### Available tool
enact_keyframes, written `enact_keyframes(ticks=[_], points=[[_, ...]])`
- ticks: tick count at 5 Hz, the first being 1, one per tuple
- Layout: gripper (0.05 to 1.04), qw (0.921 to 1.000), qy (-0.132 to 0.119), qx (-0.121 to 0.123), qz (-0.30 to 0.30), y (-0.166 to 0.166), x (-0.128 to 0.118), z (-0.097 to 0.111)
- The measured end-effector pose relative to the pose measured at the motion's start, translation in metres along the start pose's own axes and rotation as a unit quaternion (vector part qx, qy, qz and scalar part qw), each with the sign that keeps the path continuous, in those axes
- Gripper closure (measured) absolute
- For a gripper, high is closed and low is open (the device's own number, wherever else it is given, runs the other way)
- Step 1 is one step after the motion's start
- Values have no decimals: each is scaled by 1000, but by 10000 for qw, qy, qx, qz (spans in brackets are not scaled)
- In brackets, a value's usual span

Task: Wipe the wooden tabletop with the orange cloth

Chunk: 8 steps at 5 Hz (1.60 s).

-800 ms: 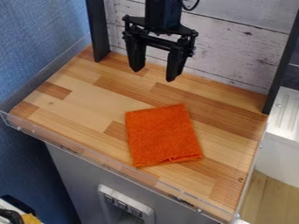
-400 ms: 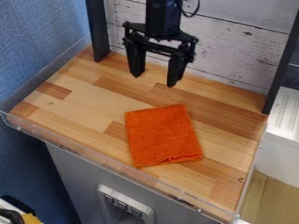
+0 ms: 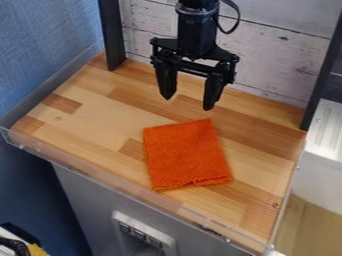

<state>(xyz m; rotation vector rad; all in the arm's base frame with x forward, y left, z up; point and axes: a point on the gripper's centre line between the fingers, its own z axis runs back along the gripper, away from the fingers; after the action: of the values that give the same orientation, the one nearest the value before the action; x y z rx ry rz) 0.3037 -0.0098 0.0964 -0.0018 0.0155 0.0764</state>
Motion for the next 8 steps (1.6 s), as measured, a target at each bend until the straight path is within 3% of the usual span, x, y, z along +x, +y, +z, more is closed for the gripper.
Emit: enact_keyframes(ticks=[2,3,4,8], points=[[718,9995,-285,-7,147,1,-2,-21],[931,9988,-424,-10,234,1,-1,-29],[1019,9991,-359,23,246,2,2,-42],[1025,9997,32,49,238,-2,1,-86]])
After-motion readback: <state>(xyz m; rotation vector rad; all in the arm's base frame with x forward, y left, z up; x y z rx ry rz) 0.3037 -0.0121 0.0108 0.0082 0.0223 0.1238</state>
